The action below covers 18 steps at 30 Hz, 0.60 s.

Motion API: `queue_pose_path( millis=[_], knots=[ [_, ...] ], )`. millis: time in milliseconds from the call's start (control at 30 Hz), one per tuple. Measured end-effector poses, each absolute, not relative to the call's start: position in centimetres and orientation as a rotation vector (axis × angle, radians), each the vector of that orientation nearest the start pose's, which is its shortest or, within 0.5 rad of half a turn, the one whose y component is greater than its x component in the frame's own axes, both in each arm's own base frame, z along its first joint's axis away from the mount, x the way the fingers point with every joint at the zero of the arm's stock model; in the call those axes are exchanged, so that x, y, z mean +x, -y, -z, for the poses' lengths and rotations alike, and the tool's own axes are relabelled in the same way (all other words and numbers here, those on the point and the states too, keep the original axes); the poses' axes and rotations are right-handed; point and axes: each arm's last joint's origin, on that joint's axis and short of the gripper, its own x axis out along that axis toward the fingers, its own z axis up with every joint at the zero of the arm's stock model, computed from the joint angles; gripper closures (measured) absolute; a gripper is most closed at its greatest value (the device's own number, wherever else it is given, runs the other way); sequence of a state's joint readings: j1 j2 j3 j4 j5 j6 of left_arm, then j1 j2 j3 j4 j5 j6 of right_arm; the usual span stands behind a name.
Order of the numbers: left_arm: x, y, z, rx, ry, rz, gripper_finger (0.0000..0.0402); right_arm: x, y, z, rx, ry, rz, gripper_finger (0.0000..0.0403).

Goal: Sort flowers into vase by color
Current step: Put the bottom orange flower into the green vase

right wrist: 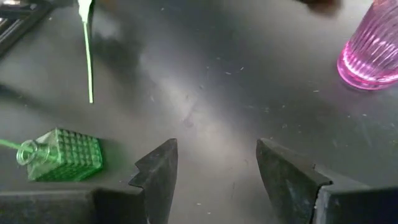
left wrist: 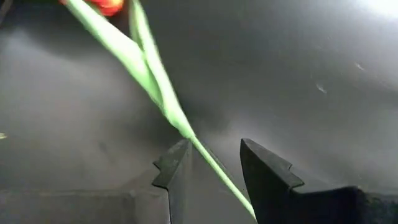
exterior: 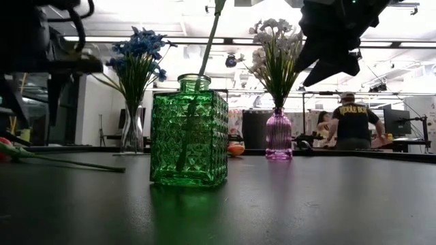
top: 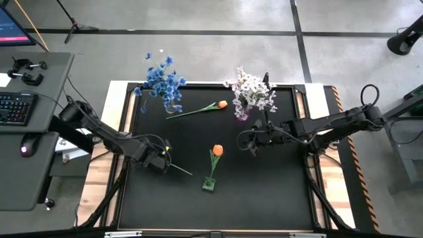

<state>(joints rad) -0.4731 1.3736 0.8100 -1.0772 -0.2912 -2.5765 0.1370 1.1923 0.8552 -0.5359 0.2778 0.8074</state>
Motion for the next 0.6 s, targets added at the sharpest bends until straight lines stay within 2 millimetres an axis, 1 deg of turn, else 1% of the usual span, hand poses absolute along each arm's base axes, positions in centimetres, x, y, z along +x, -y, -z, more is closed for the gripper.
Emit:
queue_pose_path(
  millis=[100, 167, 233, 333, 500, 600],
  knots=[
    [17.8, 8.3, -17.9, -1.468, -0.673, -1.653, 0.0275, 23.4, -2.2, -25.1, 0.583, -0.741, 0.473, 0.0197],
    [17.1, 8.5, -17.3, -1.521, -0.748, -1.753, 0.0275, 23.4, -2.2, -25.1, 0.583, -0.74, 0.473, 0.0197],
    [16.5, 8.8, -17.0, -1.553, -0.784, -1.808, 0.0275, 23.4, -2.2, -25.1, 0.583, -0.741, 0.472, 0.0197],
    [16.6, 8.9, -16.8, -1.592, -0.772, -1.78, 0.0275, 23.4, -2.2, -25.1, 0.583, -0.74, 0.472, 0.0197],
    [17.8, 8.1, -16.8, -1.647, -0.66, -1.675, 0.0275, 23.4, -2.2, -25.1, 0.584, -0.739, 0.472, 0.0197],
    [17.7, 7.6, -16.8, -1.634, -0.646, -1.718, 0.0275, 23.4, -2.2, -25.1, 0.585, -0.736, 0.47, 0.0197]
  ],
)
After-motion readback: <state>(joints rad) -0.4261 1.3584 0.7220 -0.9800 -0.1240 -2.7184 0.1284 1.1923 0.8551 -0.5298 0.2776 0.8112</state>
